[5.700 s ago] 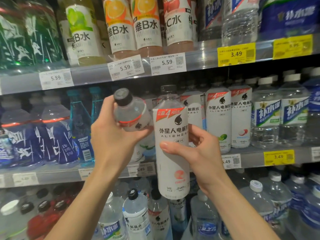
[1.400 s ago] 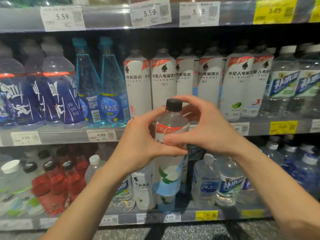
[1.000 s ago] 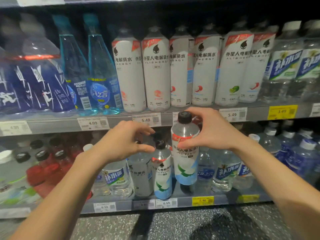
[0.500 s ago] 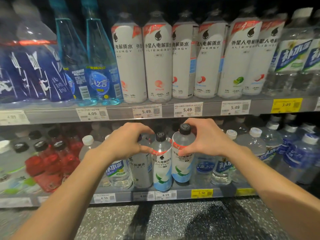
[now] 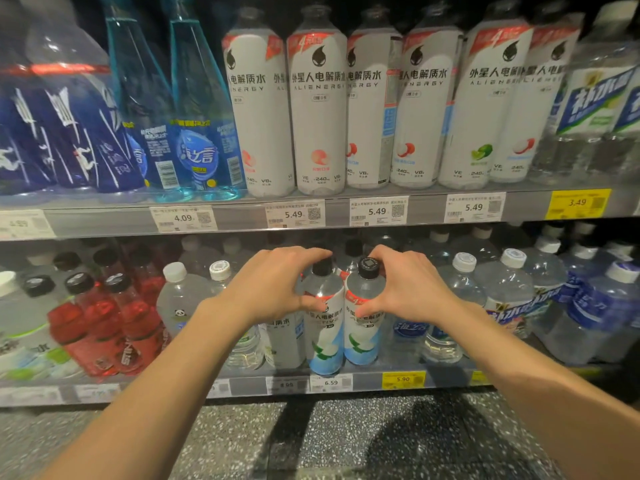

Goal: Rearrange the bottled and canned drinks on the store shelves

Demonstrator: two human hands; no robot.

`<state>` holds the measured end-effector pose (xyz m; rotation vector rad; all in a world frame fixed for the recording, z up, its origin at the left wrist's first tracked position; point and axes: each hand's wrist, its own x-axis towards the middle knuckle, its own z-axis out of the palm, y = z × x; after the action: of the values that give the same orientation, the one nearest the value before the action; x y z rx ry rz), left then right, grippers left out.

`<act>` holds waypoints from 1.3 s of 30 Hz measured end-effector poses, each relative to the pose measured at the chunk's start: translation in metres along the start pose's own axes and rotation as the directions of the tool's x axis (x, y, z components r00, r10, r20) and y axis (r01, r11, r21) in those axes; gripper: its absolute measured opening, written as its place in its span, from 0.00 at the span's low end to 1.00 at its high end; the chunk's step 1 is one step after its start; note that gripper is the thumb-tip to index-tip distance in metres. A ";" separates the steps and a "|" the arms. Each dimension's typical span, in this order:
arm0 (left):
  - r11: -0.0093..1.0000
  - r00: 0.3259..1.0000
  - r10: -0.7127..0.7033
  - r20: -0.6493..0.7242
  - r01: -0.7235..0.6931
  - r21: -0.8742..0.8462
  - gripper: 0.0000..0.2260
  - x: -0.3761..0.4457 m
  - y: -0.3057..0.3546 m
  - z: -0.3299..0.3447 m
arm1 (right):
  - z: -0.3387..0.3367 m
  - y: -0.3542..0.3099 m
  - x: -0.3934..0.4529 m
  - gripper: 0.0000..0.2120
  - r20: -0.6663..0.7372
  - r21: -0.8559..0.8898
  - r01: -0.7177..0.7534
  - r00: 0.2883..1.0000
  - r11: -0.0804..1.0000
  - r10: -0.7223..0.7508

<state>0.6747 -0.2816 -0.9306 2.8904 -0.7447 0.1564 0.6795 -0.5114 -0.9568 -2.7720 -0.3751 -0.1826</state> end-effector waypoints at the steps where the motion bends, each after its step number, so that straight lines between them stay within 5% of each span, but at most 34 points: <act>1: 0.999 1.000 0.015 -0.008 -0.015 0.030 0.40 0.001 0.002 0.003 | 0.001 -0.001 -0.001 0.39 0.003 -0.024 -0.002 1.000 1.000 0.002; 8: 0.981 0.999 -0.012 -0.050 0.021 0.195 0.47 0.003 0.014 0.034 | 0.009 0.002 0.002 0.43 0.054 -0.139 0.016 0.999 0.990 -0.008; 14: 0.983 0.990 -0.059 -0.129 0.080 0.164 0.39 0.006 0.022 0.037 | 0.015 0.002 0.004 0.42 0.062 -0.261 0.028 0.998 0.965 -0.012; 33: 0.983 0.998 -0.054 -0.040 0.060 0.173 0.39 0.009 0.018 0.051 | 0.011 -0.003 0.013 0.41 0.124 -0.276 0.041 0.992 0.960 -0.007; 39: 0.991 0.998 0.015 -0.061 -0.006 0.133 0.40 0.014 0.015 0.052 | -0.004 0.008 0.012 0.37 0.216 -0.134 0.085 0.975 0.987 -0.054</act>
<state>0.6828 -0.3104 -0.9781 2.9913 -0.7667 0.3064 0.6927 -0.5173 -0.9537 -2.9300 -0.5325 0.0737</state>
